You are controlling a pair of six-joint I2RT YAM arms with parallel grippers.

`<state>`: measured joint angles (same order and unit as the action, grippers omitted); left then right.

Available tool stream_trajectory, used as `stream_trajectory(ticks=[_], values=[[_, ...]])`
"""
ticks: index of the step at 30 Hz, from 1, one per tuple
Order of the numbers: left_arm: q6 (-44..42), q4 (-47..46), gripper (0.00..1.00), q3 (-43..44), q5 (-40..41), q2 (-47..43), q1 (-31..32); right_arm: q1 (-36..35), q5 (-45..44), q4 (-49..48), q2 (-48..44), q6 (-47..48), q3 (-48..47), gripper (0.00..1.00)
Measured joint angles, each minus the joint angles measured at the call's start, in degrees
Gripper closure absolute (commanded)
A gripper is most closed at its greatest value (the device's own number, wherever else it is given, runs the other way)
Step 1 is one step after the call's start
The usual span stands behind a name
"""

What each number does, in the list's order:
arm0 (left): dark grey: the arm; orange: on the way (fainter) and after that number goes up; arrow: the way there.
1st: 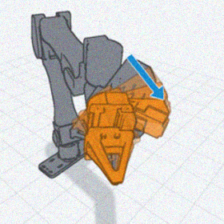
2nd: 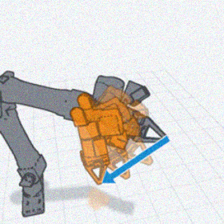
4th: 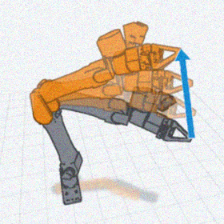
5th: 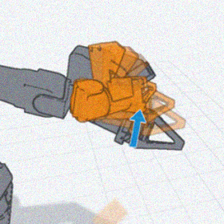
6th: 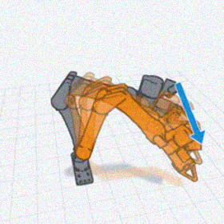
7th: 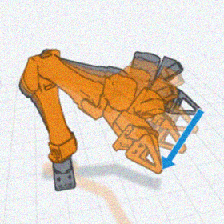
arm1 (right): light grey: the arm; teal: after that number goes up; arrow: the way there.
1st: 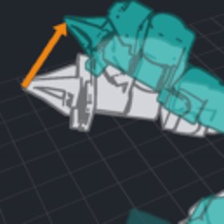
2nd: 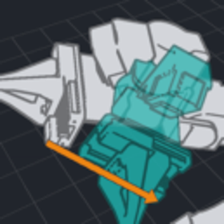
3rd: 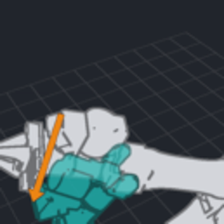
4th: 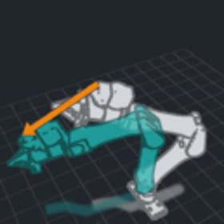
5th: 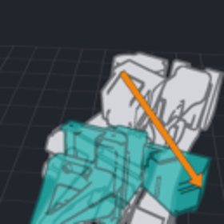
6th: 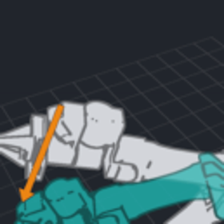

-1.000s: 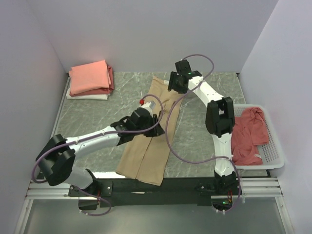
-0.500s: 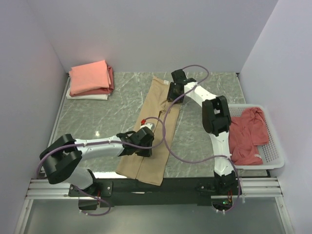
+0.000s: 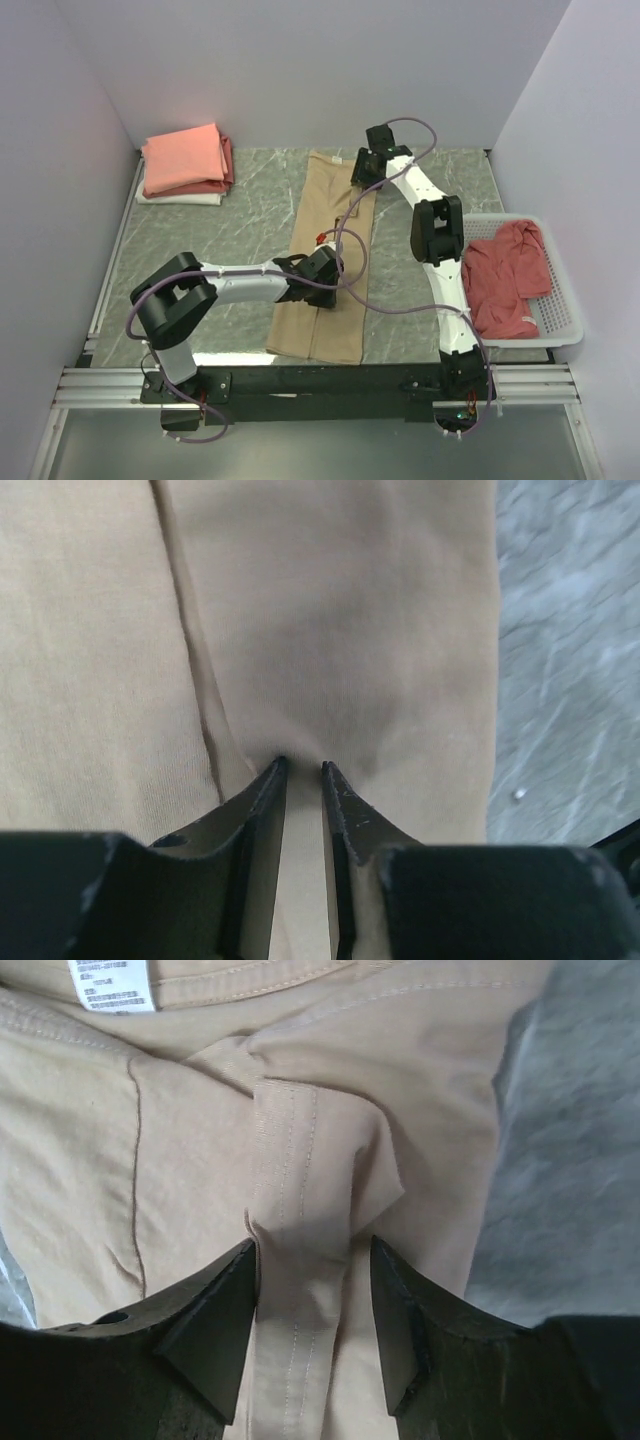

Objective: Fold and stack the t-shirts
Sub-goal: Fold the tshirt

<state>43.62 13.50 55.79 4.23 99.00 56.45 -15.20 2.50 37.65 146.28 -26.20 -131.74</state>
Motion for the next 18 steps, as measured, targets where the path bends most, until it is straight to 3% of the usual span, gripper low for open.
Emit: stream_trajectory(ticks=[4,11,18], values=[[0.1,-0.3,0.71,3.0,-1.7,2.5,-0.4,1.6,2.0,-1.1,0.6,0.5,-0.4,0.42],[0.4,-0.3,0.57,5.4,-3.3,3.0,-0.9,2.3,4.8,-2.1,-0.5,0.8,0.8,0.30],[1.6,0.2,0.54,2.5,-2.8,-10.0,-3.5,2.5,6.3,-2.4,-13.1,-0.1,8.6,0.31]])
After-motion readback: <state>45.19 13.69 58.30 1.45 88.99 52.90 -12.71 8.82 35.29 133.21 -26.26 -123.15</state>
